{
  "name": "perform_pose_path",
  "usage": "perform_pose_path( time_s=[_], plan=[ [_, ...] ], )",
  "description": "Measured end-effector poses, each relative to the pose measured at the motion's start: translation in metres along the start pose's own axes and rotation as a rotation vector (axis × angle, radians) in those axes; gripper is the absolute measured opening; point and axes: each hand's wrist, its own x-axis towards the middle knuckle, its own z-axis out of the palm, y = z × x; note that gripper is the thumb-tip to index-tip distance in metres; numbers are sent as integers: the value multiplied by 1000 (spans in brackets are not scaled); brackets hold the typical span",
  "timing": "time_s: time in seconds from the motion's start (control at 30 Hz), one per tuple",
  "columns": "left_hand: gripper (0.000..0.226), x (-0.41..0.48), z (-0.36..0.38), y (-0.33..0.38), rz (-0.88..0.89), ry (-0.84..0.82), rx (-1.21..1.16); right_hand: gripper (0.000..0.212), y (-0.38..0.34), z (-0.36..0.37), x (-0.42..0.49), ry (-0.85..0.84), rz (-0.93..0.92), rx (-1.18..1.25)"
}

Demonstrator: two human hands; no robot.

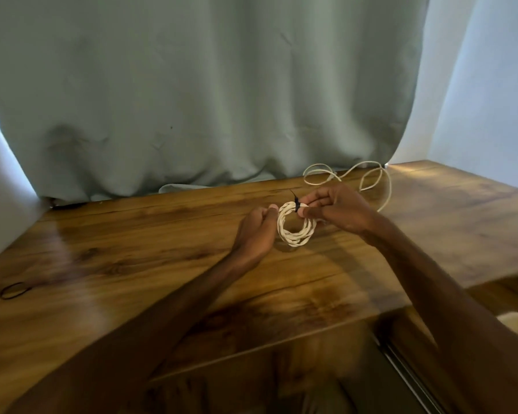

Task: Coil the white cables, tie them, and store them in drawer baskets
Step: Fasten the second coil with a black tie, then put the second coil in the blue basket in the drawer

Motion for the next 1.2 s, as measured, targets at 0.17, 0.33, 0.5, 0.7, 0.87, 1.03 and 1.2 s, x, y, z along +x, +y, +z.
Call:
perform_pose_path(
  time_s=[0.17,0.33,0.5,0.7,0.87,1.03,1.2],
  plan=[
    [53,-28,34,32,42,-173,-23,10,8,-50,-48,61,21,-296],
    [39,-60,71,63,270,-364,143,6,-2,-115,-103,48,81,-519],
    [32,-97,118,86,505,-518,220,8,11,-166,-167,-62,219,-540],
    [20,-127,176,98,814,-633,310,11,54,-212,-219,-55,334,-489],
    [18,-139,220,103,829,-623,290,13,97,-238,-246,-20,413,-420],
    [17,-139,257,109,804,-618,360,18,137,-267,-270,21,565,-444],
    [16,-138,287,116,795,-652,361,20,162,-296,-289,70,721,-423]
  ],
)
